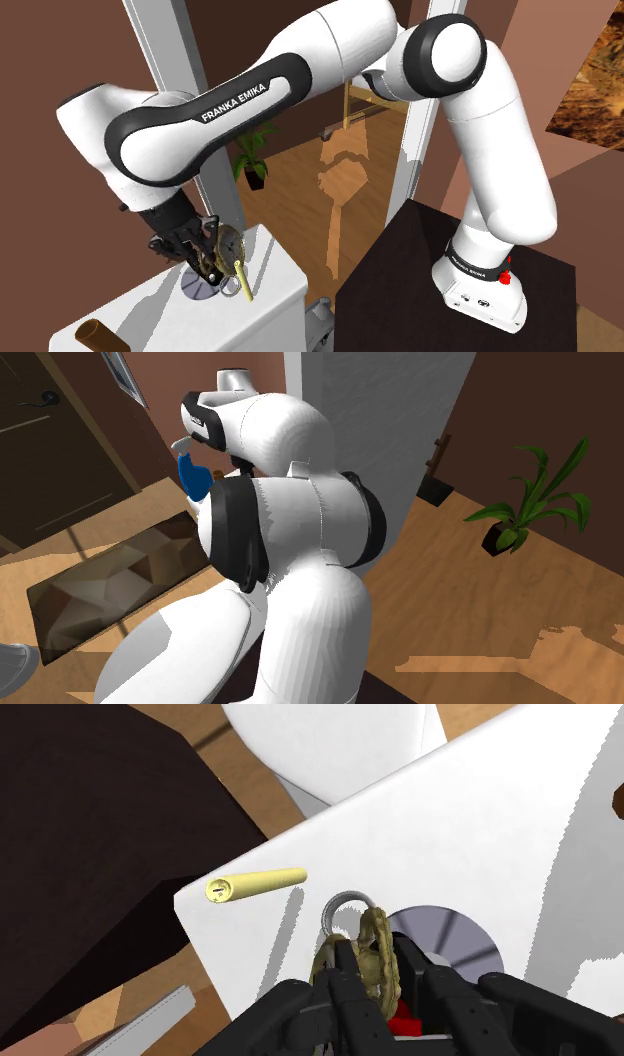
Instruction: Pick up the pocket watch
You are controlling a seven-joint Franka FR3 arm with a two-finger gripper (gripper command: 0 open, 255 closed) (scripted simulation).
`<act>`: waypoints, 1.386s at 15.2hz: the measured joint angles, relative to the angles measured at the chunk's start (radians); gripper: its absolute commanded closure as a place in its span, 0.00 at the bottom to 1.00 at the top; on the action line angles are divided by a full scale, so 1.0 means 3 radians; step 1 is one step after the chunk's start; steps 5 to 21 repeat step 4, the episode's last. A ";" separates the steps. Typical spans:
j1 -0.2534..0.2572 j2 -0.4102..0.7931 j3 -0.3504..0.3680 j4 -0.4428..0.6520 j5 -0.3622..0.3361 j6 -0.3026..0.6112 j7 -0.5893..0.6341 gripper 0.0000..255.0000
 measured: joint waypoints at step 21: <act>0.0001 -0.0045 0.0019 0.0087 0.0029 -0.0125 -0.0009 1.00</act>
